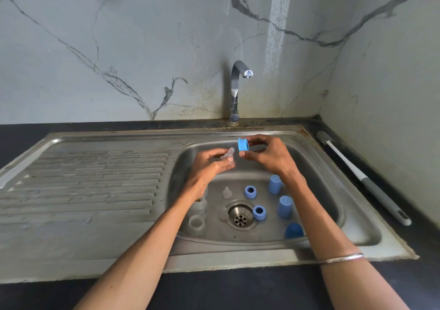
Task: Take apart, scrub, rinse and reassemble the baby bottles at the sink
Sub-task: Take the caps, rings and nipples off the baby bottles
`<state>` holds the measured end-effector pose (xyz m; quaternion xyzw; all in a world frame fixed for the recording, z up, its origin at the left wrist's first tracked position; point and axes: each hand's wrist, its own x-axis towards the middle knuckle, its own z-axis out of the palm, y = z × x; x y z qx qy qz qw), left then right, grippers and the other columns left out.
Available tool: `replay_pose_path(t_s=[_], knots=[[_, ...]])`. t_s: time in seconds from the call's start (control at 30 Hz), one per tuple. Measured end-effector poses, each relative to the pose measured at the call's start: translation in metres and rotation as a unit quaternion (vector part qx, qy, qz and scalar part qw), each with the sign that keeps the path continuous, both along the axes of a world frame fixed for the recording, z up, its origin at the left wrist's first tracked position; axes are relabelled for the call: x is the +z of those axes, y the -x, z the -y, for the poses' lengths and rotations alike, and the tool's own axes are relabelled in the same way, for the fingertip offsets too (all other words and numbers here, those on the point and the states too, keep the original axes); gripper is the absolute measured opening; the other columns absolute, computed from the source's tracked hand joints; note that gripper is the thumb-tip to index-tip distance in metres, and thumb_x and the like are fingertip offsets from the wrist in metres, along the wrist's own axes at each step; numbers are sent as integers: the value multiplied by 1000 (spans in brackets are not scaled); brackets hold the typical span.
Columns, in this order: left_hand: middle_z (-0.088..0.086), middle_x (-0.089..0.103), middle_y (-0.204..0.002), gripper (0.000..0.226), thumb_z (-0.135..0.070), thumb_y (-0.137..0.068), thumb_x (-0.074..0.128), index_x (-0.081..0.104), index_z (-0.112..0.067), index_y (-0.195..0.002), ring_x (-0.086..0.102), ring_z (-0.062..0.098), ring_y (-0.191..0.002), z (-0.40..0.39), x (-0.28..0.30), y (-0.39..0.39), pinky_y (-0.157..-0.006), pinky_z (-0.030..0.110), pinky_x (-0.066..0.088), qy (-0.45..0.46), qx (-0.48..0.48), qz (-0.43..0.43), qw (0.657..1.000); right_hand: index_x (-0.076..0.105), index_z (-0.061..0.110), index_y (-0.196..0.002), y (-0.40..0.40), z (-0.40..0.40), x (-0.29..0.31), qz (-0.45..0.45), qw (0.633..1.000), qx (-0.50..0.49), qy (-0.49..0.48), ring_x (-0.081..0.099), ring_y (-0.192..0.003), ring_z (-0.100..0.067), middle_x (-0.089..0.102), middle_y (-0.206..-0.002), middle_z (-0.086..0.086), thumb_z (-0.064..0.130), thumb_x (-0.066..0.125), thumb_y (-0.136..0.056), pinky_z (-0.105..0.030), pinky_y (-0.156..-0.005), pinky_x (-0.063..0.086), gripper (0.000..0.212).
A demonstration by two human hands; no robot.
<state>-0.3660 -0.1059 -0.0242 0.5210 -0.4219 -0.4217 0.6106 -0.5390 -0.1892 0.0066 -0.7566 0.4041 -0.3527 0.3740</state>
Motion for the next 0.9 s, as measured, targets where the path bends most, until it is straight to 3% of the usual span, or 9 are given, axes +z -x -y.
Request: replay_pose_path(t_s=[0.07, 0.2, 0.3, 0.4, 0.5, 0.6, 0.7, 0.77, 0.9], knots=[[12, 76, -100, 23, -5, -84, 77, 73, -6, -107, 74, 25, -94, 1, -1, -2, -85, 34, 60, 4, 22, 47, 999, 71, 29, -109, 3, 2, 1, -22, 1000, -11, 4, 67, -94, -2, 71, -105, 15, 32, 89, -71, -21, -81, 53, 42], [-5, 76, -84, 19, -9, -76, 84, 74, -19, -89, 71, 6, -79, 5, -7, -6, -74, 20, 57, 6, 61, 242, 968, 70, 28, -109, 9, 4, -1, -100, 995, 0, 12, 65, -95, -1, 70, -101, 13, 27, 90, -69, -15, -75, 48, 45], [-9, 74, -79, 24, -8, -71, 87, 73, -25, -81, 70, 3, -74, 9, -16, -7, -73, 22, 58, -12, 49, 330, 943, 71, 27, -109, 10, 5, -3, -146, 989, 12, 17, 65, -97, -8, 68, -101, 9, 22, 90, -68, -20, -79, 48, 45], [-7, 73, -77, 21, -12, -71, 88, 77, -22, -85, 66, 3, -70, 10, -20, -5, -62, 13, 50, -49, 39, 416, 907, 71, 25, -112, 9, 6, -7, -184, 983, 21, -9, 64, -96, -9, 66, -102, 8, 16, 87, -72, -18, -77, 45, 44], [-4, 73, -79, 22, -14, -70, 89, 78, -20, -88, 68, 5, -75, 7, -20, -5, -65, 16, 52, -79, 27, 467, 880, 70, 23, -115, 10, 7, -14, -231, 972, 32, -35, 61, -92, -8, 63, -102, 8, 14, 85, -75, -11, -64, 41, 44], [-3, 74, -79, 20, -9, -69, 87, 78, -17, -86, 69, 5, -75, 4, -23, 0, -65, 14, 53, -120, -22, 506, 854, 69, 21, -113, 10, 6, -20, -274, 959, 42, -64, 61, -85, -6, 65, -100, 7, 12, 85, -74, -10, -61, 41, 43], [-3, 73, -77, 21, -8, -65, 87, 78, -18, -82, 69, 9, -76, 1, -35, 7, -75, 28, 59, -164, -63, 541, 822, 70, 23, -108, 6, 6, -27, -330, 940, 47, -67, 67, -80, -7, 73, -102, 3, 15, 87, -72, -15, -62, 46, 41], [-2, 74, -81, 24, -11, -64, 91, 78, -17, -83, 70, 11, -79, -1, -44, 11, -79, 30, 59, -189, -93, 555, 804, 72, 23, -105, 4, 5, -33, -388, 918, 62, -51, 72, -78, -10, 75, -100, -1, 15, 87, -70, -17, -61, 49, 39], [3, 74, -86, 22, -11, -66, 89, 76, -13, -84, 69, 18, -82, -3, -50, 14, -78, 36, 60, -203, -134, 589, 771, 73, 17, -108, 5, 0, -53, -505, 854, 121, -21, 66, -73, -14, 76, -99, -4, 17, 86, -70, -15, -50, 38, 41]])
